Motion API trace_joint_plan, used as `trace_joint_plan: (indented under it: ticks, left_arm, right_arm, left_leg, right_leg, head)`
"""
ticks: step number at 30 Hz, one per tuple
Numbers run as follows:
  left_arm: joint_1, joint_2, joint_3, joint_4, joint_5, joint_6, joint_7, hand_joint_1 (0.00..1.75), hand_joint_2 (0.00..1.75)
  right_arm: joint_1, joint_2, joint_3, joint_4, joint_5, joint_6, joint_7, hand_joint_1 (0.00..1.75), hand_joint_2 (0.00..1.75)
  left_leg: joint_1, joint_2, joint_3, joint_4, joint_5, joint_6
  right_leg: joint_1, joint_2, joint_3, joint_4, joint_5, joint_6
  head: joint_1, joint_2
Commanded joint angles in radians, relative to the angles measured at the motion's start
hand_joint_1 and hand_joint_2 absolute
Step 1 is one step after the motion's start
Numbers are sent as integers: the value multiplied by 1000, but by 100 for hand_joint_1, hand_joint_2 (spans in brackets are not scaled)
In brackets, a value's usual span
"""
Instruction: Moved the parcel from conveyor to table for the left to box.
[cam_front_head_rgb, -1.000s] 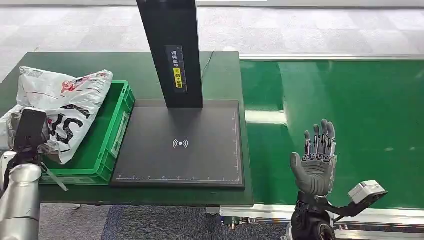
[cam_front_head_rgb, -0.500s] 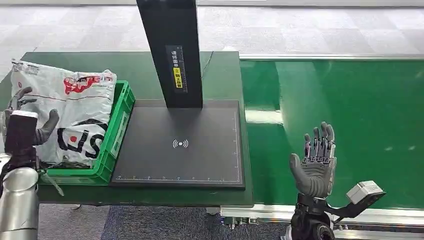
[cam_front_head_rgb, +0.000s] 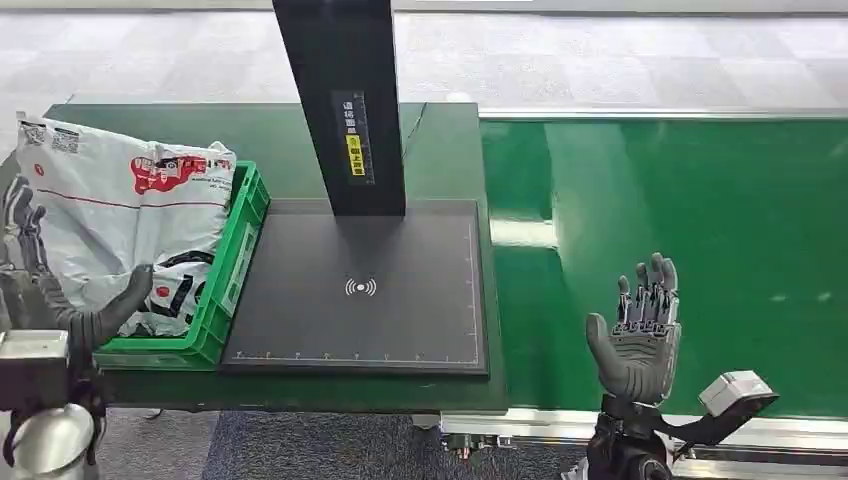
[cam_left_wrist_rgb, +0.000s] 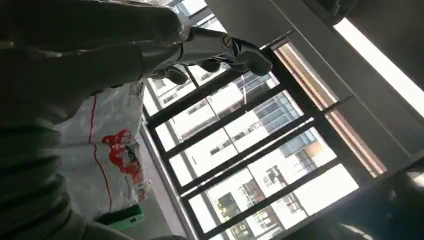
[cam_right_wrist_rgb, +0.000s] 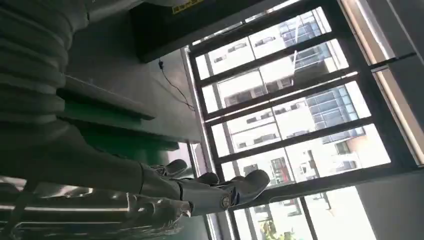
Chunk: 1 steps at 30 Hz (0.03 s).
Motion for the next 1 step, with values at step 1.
trace_joint_plan:
  ticks: [1]
  left_arm:
    - [203,-169,-175,-15,192,-201,-34,0,175]
  right_arm:
    - [-39,-4,0,57,-1,24,22,0,175]
  left_leg:
    - [-1,0,3,-3,0,2]
  right_leg:
    - [-1,0,3,-3,1,1]
  head:
    - [0,0]
